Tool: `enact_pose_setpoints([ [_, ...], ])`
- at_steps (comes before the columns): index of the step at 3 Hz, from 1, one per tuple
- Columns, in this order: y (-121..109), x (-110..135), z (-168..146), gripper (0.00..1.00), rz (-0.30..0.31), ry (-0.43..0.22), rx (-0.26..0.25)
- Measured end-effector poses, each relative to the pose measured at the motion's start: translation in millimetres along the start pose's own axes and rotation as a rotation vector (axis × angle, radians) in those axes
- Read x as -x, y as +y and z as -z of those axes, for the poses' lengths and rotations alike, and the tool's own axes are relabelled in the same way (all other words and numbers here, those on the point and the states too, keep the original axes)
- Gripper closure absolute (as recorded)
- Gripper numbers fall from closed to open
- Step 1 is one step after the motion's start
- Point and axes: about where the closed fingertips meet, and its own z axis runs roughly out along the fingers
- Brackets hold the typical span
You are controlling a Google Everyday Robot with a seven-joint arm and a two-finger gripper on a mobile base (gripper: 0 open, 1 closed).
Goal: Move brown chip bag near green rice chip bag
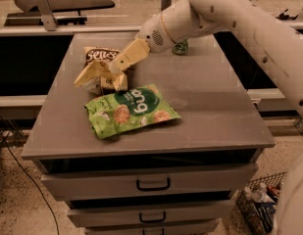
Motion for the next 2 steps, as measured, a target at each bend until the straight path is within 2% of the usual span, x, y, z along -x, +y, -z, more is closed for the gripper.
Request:
enact_pose_setpoints([
  [1, 5.2, 13.6, 91.1, 0.0, 0.046, -0.047, -0.128],
  [2, 5.2, 13.6, 91.0, 0.0, 0.047, -0.047, -0.128],
])
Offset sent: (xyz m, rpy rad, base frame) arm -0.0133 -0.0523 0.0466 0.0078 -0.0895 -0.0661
